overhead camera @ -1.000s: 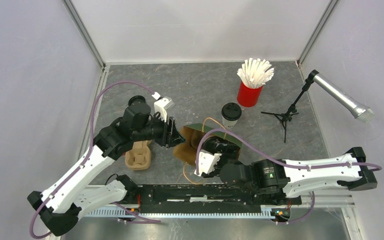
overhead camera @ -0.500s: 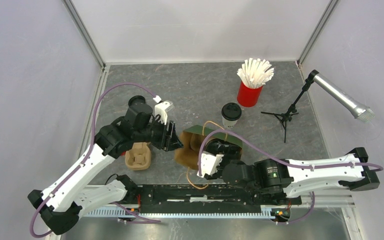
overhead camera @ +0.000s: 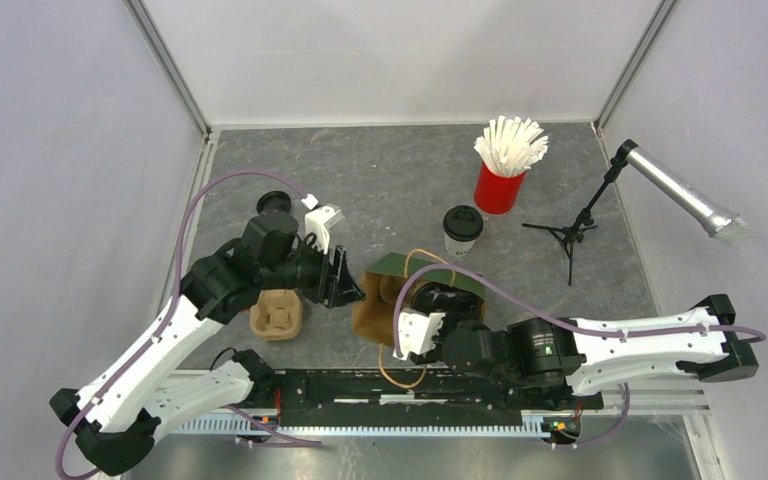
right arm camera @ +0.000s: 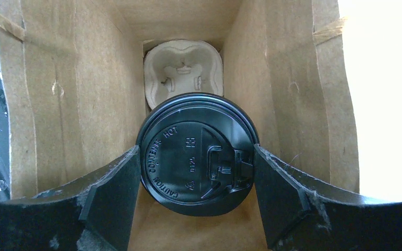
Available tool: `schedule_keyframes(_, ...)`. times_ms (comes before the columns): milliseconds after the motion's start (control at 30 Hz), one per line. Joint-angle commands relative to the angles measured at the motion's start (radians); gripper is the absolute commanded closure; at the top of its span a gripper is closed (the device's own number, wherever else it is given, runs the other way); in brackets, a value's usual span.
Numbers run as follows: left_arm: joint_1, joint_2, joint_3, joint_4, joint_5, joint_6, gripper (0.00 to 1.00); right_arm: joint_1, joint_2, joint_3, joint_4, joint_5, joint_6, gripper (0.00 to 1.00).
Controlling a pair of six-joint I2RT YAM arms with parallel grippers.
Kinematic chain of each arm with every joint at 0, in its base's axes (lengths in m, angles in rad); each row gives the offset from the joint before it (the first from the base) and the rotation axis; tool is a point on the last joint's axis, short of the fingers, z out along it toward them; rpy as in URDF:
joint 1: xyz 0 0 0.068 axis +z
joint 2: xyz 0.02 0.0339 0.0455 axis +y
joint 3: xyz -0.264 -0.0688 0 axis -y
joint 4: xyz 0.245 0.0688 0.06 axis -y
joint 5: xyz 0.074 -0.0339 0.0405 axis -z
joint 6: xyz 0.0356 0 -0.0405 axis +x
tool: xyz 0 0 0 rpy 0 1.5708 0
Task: Pack the takeout coffee
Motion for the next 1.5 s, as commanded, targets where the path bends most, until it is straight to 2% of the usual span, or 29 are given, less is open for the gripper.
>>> schedule_keyframes(0,-0.01,-0.009,-0.018,0.003,0.044,-0.036,0.4,0.006,0.011,0.043,0.053,-0.011,-0.018,0.23)
schedule_keyframes(333,-0.021,-0.009,-0.049,0.008,0.055,-0.05,0.36,0.006,0.046,0.064,0.087,-0.001,-0.083,0.23)
schedule_keyframes(500,-0.024,-0.006,-0.063,0.021,0.047,-0.056,0.42,0.004,0.048,0.079,0.063,0.009,-0.086,0.23)
schedule_keyframes(600,-0.024,-0.009,-0.065,0.037,0.044,-0.064,0.51,0.004,0.046,0.078,0.047,-0.005,-0.092,0.22)
schedule_keyframes(800,-0.025,-0.023,-0.074,0.055,0.05,-0.051,0.88,0.003,0.034,0.108,-0.062,-0.012,-0.098,0.21)
schedule_keyframes(933,-0.025,-0.077,-0.181,0.209,0.175,-0.087,0.96,0.003,0.018,0.123,-0.163,-0.046,-0.061,0.22)
schedule_keyframes(1000,-0.029,-0.1,-0.215,0.265,0.189,-0.122,0.98,0.002,0.019,0.107,-0.184,-0.057,-0.06,0.21)
schedule_keyframes(1100,-0.037,-0.131,-0.218,0.254,0.109,-0.111,0.98,0.0,0.037,0.085,-0.182,-0.053,-0.077,0.19)
schedule_keyframes(1300,-0.039,-0.23,-0.172,0.187,-0.096,-0.052,0.98,-0.078,0.107,0.103,-0.028,-0.11,-0.221,0.19)
schedule_keyframes(1467,-0.039,-0.255,-0.226,0.179,-0.053,-0.083,0.97,-0.126,0.157,0.108,0.107,-0.219,-0.319,0.19)
